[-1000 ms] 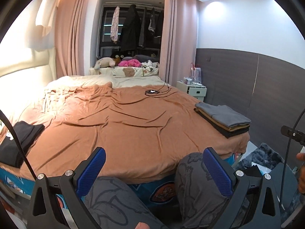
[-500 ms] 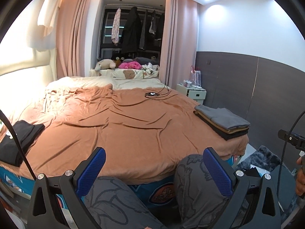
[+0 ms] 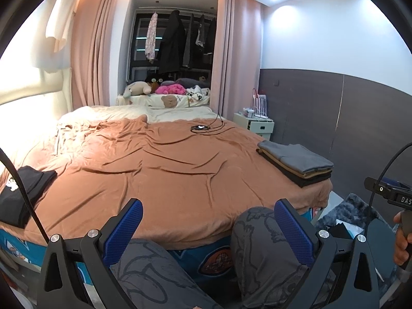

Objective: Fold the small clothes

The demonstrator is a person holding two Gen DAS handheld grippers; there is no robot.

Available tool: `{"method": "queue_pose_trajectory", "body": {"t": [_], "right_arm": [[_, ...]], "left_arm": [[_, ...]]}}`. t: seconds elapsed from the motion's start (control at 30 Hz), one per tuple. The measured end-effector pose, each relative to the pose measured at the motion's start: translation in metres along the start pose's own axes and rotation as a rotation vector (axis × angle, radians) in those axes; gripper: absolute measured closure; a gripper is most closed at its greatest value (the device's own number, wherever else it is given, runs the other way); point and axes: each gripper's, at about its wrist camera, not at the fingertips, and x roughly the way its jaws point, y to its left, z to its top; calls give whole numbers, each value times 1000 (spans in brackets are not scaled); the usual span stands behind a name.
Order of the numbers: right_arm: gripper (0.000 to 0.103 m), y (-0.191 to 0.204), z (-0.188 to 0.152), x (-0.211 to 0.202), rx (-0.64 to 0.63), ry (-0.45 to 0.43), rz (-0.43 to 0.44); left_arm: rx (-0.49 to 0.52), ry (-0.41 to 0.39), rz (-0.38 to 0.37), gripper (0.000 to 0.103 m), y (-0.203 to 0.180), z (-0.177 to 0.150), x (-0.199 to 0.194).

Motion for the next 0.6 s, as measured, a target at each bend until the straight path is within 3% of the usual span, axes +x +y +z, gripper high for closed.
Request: {"method": "queue_pose_trajectory", "body": {"t": [0.6], "right_arm": [[0,-8,2,-2,-15,1,-17]], "left_arm": [[6,8,-18,0,-1,0,3]]}}
